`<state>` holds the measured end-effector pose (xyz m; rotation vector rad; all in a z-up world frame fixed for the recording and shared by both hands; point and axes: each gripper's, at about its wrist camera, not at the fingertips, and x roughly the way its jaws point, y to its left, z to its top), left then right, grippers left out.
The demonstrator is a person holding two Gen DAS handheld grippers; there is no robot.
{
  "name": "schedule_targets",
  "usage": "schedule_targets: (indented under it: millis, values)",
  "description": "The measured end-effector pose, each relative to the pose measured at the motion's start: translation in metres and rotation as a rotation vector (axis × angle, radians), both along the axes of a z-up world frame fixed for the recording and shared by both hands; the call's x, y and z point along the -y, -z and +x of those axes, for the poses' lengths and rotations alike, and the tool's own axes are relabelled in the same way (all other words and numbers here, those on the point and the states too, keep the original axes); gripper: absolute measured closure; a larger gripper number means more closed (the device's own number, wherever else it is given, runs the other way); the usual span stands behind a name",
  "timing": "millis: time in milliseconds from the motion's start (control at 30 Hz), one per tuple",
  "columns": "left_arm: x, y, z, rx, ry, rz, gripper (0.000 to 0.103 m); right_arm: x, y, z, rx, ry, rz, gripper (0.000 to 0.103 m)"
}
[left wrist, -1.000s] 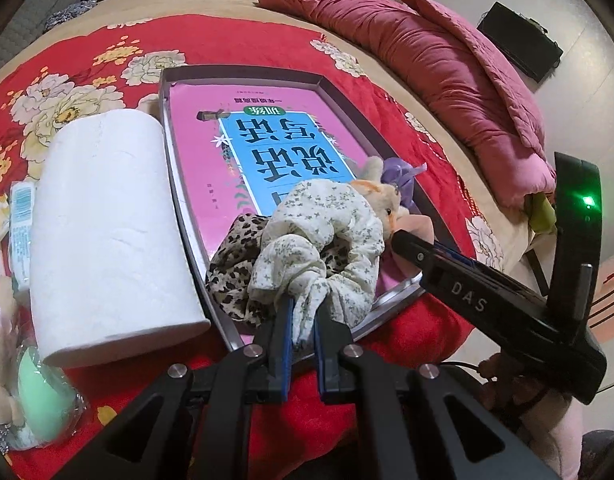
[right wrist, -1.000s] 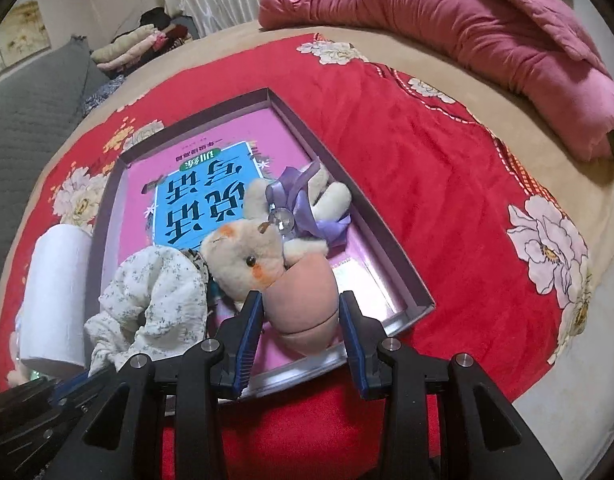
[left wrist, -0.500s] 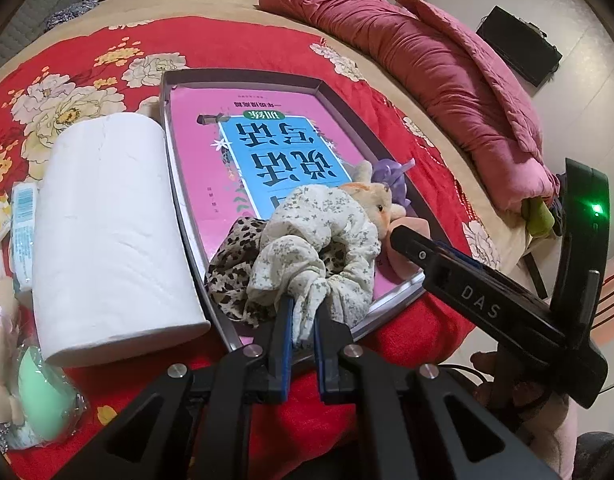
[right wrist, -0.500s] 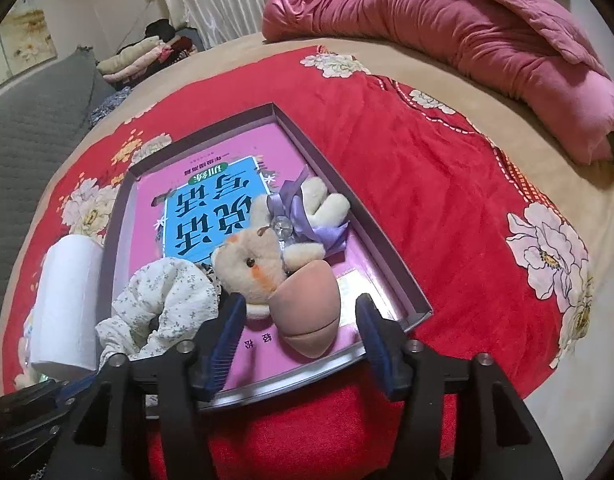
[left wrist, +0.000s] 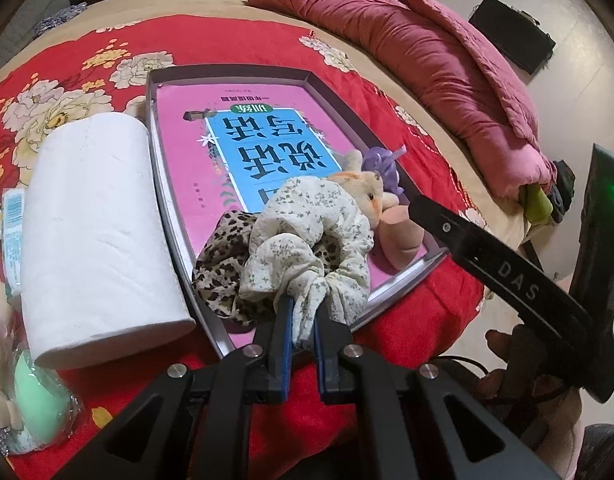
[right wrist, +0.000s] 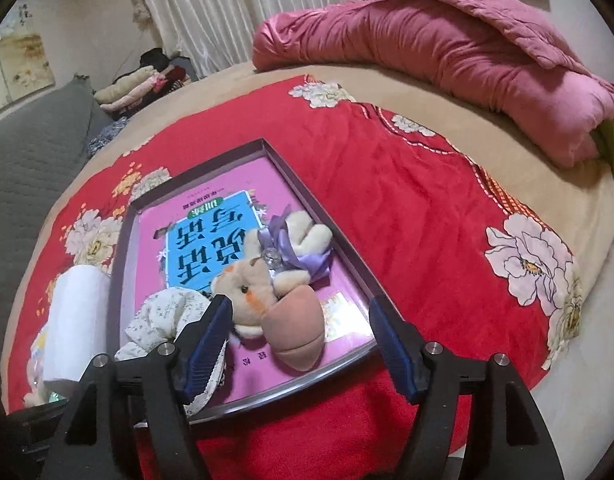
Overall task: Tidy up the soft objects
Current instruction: 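Lower and release the floral scrunchie and peach sponge onto the tray with both tools, then move both open tools away from the tray to the remaining items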
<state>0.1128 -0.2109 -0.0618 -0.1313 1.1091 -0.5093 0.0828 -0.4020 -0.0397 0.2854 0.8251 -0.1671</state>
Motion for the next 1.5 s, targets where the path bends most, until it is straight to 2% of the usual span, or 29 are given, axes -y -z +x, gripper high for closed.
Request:
schedule_targets:
  millis: [400,567,633,700,867,933,1033,1267,1500]
  values:
    - [0.002,-0.004,0.002,0.007,0.008,-0.007,0.091,-0.003,0.002,0.003,-0.012,-0.010,-0.013,0.030]
    - [0.003,-0.009,0.002,0.028,0.009,0.010,0.076,0.000,0.003,0.003,-0.013,0.002,-0.003,0.030]
    - [0.003,-0.009,0.003,0.035,0.007,0.022,0.063,0.000,0.003,0.002,-0.013,0.001,-0.005,0.030]
    - [0.002,-0.010,0.002,0.050,0.000,0.039,0.058,-0.001,0.002,0.002,-0.010,-0.001,-0.009,0.030]
    - [-0.001,-0.014,0.002,0.065,-0.002,0.042,0.057,-0.002,0.001,0.001,-0.007,-0.003,-0.014,0.030]
    - [-0.001,-0.016,0.002,0.076,-0.010,0.059,0.048,-0.002,0.001,0.001,-0.004,-0.001,-0.011,0.030]
    - [-0.002,-0.021,0.002,0.098,-0.015,0.053,0.042,0.001,0.001,0.000,0.000,0.007,-0.003,0.030]
    - [-0.009,-0.038,0.000,0.174,-0.063,0.100,0.041,0.003,0.000,-0.001,0.004,0.015,-0.003,0.029]
    - [-0.019,-0.054,-0.005,0.192,-0.088,0.105,0.041,-0.003,-0.004,-0.002,0.016,-0.002,-0.027,0.029]
